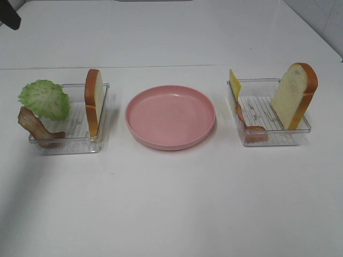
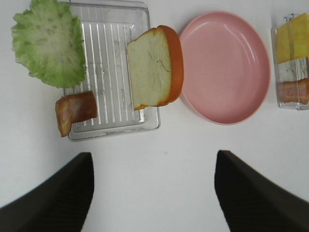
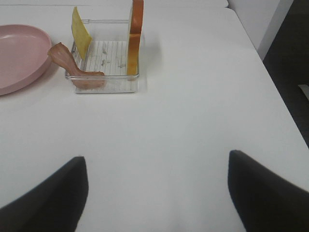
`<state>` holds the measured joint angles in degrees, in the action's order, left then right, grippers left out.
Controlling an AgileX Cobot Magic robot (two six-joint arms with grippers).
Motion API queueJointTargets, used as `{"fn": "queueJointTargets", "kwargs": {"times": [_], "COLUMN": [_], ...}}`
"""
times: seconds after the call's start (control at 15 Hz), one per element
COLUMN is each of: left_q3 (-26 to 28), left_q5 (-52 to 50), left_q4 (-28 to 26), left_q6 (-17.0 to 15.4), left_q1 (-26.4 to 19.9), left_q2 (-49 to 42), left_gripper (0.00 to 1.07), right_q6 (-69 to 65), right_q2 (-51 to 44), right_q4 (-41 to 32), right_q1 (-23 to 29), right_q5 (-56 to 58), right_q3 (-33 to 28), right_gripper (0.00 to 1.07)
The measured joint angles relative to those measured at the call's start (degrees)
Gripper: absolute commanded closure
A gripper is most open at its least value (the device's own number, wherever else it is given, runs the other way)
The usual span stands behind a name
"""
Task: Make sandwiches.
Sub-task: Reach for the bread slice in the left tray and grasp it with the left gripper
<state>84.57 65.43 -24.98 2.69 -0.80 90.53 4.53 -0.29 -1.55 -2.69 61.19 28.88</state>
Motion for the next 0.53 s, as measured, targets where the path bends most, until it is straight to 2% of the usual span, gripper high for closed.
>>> {"fn": "queueJointTargets", "kwargs": {"times": [0.13, 0.4, 0.53], "left_q3": [9.9, 21.7, 25.7], "left_q5": [3.7, 3.8, 3.8], "left_q4": [3.4, 13.4, 16.9], "left_q6": [-2.7, -7.5, -9.5], "left_q1": [2.2, 10.5, 14.4], "left_q2": [10.3, 20.8, 26.0], "left_gripper": [0.39, 0.39, 0.39], "right_q6": [0.0, 0.0, 0.0], "right_q2": [0.0, 0.0, 0.0], "right_q4": [0.0, 0.0, 0.0], "right_q1": [0.0, 0.0, 0.0], "right_q5": [0.0, 0.0, 0.0], "right_q3": [0.0, 0.0, 0.0], "right_gripper": [0.32, 0.32, 0.32]}}
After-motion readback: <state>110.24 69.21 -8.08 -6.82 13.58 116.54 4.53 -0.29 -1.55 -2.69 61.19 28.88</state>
